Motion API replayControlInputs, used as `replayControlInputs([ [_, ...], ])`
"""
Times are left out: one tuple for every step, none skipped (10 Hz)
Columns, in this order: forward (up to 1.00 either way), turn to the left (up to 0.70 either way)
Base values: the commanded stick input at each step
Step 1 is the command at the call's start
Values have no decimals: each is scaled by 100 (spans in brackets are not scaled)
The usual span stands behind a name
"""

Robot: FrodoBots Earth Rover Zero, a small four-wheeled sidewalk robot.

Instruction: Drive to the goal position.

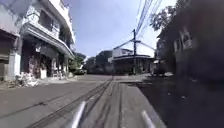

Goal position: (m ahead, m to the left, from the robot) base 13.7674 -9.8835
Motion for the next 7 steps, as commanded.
replayControlInputs([
  [99, -39],
  [99, -35],
  [98, -10],
  [98, 0],
  [98, 0],
  [98, 0],
  [98, 0],
])
